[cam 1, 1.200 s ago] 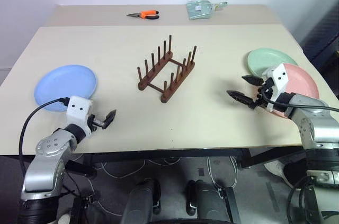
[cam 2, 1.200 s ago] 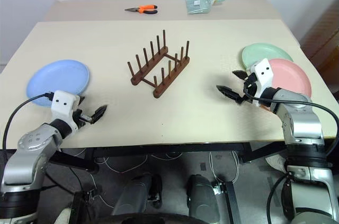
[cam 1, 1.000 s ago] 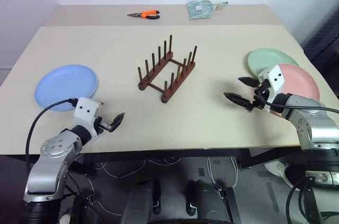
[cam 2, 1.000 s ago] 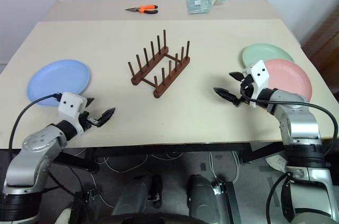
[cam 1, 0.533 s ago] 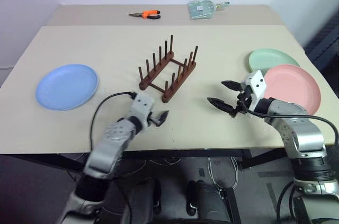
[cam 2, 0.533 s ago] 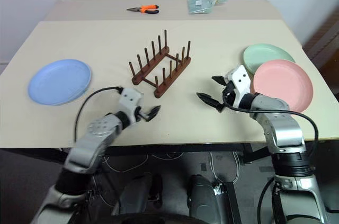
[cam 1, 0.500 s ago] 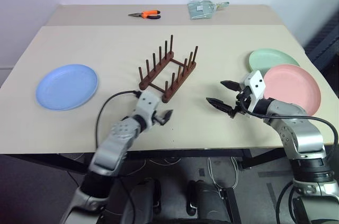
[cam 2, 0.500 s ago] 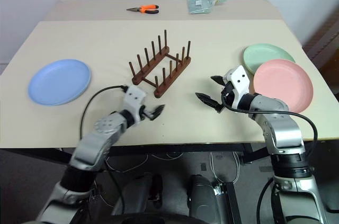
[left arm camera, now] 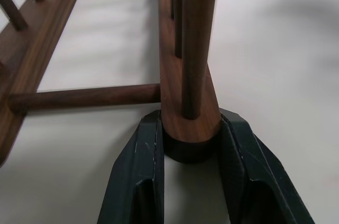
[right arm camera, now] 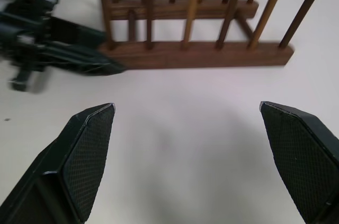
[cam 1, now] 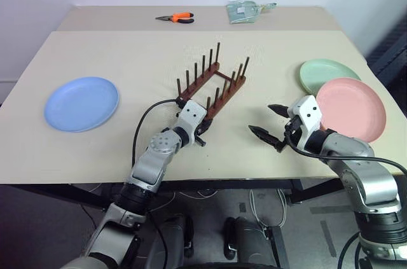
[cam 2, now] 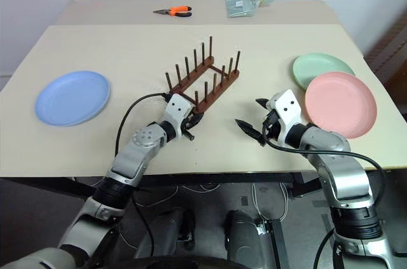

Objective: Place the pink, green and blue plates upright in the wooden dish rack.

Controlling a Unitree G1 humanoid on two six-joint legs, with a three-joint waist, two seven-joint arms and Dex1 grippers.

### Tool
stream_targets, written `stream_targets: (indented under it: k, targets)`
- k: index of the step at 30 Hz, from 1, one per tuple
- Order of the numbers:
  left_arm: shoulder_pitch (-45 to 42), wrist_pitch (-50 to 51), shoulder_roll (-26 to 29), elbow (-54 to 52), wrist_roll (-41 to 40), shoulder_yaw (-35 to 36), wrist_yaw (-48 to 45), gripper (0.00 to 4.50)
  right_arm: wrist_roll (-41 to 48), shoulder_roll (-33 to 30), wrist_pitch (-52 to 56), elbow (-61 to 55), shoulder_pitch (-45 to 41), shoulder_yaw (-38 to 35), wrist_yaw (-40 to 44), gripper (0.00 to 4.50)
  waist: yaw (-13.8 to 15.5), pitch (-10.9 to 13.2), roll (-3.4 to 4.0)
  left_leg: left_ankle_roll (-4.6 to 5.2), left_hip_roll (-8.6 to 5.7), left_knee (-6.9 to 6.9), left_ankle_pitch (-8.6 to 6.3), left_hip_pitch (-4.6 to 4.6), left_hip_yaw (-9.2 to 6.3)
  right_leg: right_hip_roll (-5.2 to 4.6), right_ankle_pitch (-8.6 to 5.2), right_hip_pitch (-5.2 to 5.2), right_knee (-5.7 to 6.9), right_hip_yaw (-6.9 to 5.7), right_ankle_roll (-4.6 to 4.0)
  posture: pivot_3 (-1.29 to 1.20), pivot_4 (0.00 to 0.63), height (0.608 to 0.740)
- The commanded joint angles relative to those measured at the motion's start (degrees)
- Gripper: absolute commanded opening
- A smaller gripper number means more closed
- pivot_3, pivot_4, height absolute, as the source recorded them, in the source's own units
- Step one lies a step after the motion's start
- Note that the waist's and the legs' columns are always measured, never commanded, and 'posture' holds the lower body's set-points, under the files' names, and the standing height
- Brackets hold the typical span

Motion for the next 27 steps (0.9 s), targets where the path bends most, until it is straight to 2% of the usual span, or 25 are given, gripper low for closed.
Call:
stream_targets:
  k: [1, 5, 8, 9, 12, 14, 15, 17, 18, 22, 25, 27]
  targets:
    - [0.68, -3.07, 4.06, -2.61, -3.78, -2.58, -13.09, 0.76, -0.94, -2.59, -2.91, 1.95, -0.29, -4.43, -0.07, 4.5, 0.03, 0.0, 0.0, 0.0, 0.0, 0.0, 0.0, 0.0, 0.0, 0.0, 0.0, 0.0, 0.0, -0.01, -0.01, 0.0, 0.15, 0.74]
    - [-1.44, -4.95, 8.52, 0.64, -4.63, -2.46, -21.6, 0.76, -2.65, -3.99, -6.89, 6.28, -0.57, -6.14, -0.11, 4.5, -0.03, 0.0, 0.01, -0.01, 0.0, 0.0, 0.0, 0.0, 0.0, -0.01, -0.01, 0.0, -0.02, 0.0, -0.01, 0.0, 0.15, 0.74]
    - [-3.02, -6.37, 9.29, 5.29, -3.24, 0.03, -19.56, 0.76, -3.3, -3.89, -8.66, 7.91, -0.59, -6.16, -0.29, 4.5, -0.05, 0.0, 0.01, -0.01, 0.0, 0.0, 0.0, 0.0, 0.0, 0.0, -0.01, 0.0, -0.02, 0.0, -0.01, 0.0, 0.15, 0.74]
    - [-3.28, -6.27, 9.6, 6.41, -2.94, 1.12, -18.26, 1.78, -3.49, -3.77, -9.13, 8.32, -0.55, -6.09, -0.36, 4.5, -0.06, 0.0, 0.01, 0.0, 0.0, 0.0, 0.01, 0.0, 0.0, 0.0, 0.0, 0.0, -0.01, 0.0, -0.01, 0.0, 0.15, 0.74]
    - [-1.89, -3.81, 10.74, 5.07, -2.61, 3.62, -15.1, 3.14, -3.52, -3.76, -9.2, 8.86, -0.4, -6.12, -0.42, 4.5, -0.24, 0.0, 0.01, 0.0, 0.01, 0.0, 0.01, 0.01, 0.0, 0.01, 0.0, 0.01, 0.01, 0.0, 0.0, 0.0, 0.15, 0.74]
    - [1.32, -0.47, 12.64, 0.18, -2.77, 5.14, -13.72, 4.15, -2.06, -4.03, -7.89, 8.7, -0.04, -6.75, 0.4, 3.97, -0.68, 0.0, 0.01, -0.01, 0.04, 0.0, 0.02, 0.03, 0.0, 0.04, 0.0, 0.01, 0.02, 0.01, 0.0, 0.0, 0.15, 0.74]
    - [2.63, 0.63, 13.45, -1.92, -2.8, 5.49, -13.46, 4.5, -1.45, -4.15, -7.21, 8.5, 0.14, -6.97, 0.69, 3.69, -0.92, 0.0, 0.02, -0.02, 0.06, -0.01, 0.02, 0.03, 0.0, 0.05, 0.0, 0.0, 0.03, 0.02, 0.0, 0.0, 0.15, 0.74]
    - [7.37, 5.23, 15.22, -9.98, -5.09, 7.02, -13.47, 4.39, -1.1, -4.82, -5.96, 7.41, 1.13, -6.37, 1.92, 2.65, -1.31, -0.01, 0.04, -0.05, 0.08, -0.02, 0.04, 0.05, 0.0, 0.06, -0.01, 0.01, 0.03, 0.02, -0.01, 0.0, 0.15, 0.74]
    - [8.88, 7.15, 15.71, -12.79, -6.13, 7.56, -13.53, 4.11, -1.11, -4.99, -5.5, 6.93, 1.48, -6.01, 2.22, 2.17, -1.42, -0.02, 0.04, -0.05, 0.08, -0.03, 0.04, 0.07, -0.01, 0.05, -0.01, 0.03, 0.03, 0.02, -0.01, 0.0, 0.15, 0.74]
    - [11.36, 15.33, 14.93, -22.53, -8.3, 5.19, -12.25, 2.21, -3.72, -4.86, -4.4, 6.63, 1.87, -0.96, 2.69, 0.12, -1.34, -0.01, 0.05, -0.06, 0.08, -0.02, 0.03, 0.08, -0.04, 0.03, -0.01, 0.05, 0.03, 0.02, -0.01, 0.0, 0.15, 0.74]
    - [10.59, 19.59, 11.94, -26.48, -7.69, -0.05, -10.43, 2.17, -8.68, -3.76, -4.53, 10.59, -0.62, 4.54, 0.62, 0.05, -1.05, -0.01, 0.05, -0.03, 0.02, -0.01, 0.01, 0.07, -0.08, 0.0, -0.01, 0.08, 0.02, 0.02, 0.0, 0.0, 0.15, 0.74]
    - [9.02, 21.96, 8.42, -25.07, -5.96, -1.58, -6.35, 2.17, -10.69, -2.66, -4.2, 13.95, -2.81, 6.99, -0.39, 0.05, -0.76, -0.01, 0.05, -0.02, -0.01, 0.0, 0.01, 0.06, -0.08, -0.01, -0.01, 0.08, 0.0, 0.02, 0.01, 0.0, 0.15, 0.74]
